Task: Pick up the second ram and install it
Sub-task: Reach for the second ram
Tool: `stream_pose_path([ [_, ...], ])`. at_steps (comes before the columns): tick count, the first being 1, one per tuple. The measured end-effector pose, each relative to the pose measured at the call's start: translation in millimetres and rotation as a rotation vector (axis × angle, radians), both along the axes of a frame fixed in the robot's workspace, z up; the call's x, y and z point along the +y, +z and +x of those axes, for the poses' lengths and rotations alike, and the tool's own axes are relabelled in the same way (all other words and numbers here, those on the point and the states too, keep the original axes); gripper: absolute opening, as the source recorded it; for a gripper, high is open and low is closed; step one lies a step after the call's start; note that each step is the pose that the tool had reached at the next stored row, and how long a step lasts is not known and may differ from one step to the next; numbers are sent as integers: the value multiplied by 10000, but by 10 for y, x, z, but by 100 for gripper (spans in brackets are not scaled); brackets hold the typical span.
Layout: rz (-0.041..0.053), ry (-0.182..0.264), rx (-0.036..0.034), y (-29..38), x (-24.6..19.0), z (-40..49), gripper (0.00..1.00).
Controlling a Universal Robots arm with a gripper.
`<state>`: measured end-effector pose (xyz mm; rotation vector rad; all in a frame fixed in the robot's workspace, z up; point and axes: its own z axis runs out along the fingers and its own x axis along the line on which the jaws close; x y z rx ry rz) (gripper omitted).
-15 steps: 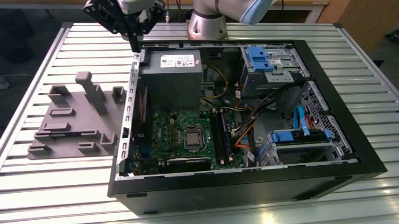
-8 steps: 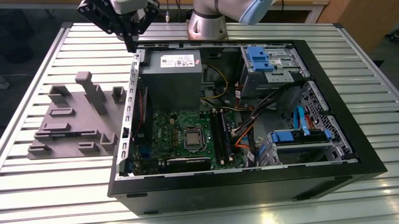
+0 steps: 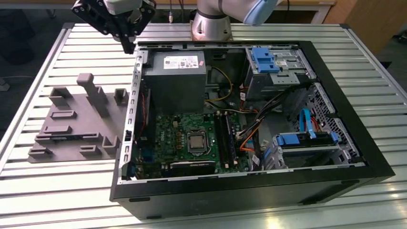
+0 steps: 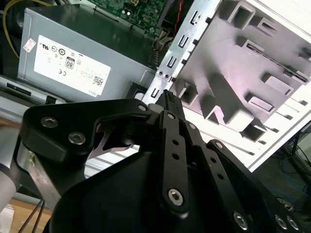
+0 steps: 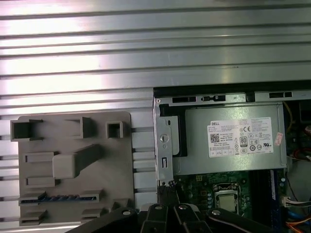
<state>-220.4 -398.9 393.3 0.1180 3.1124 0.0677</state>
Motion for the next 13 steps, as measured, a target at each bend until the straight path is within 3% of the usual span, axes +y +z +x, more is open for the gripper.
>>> stream_pose_path([
  [13,-1,1,1,0,0,-171,11],
])
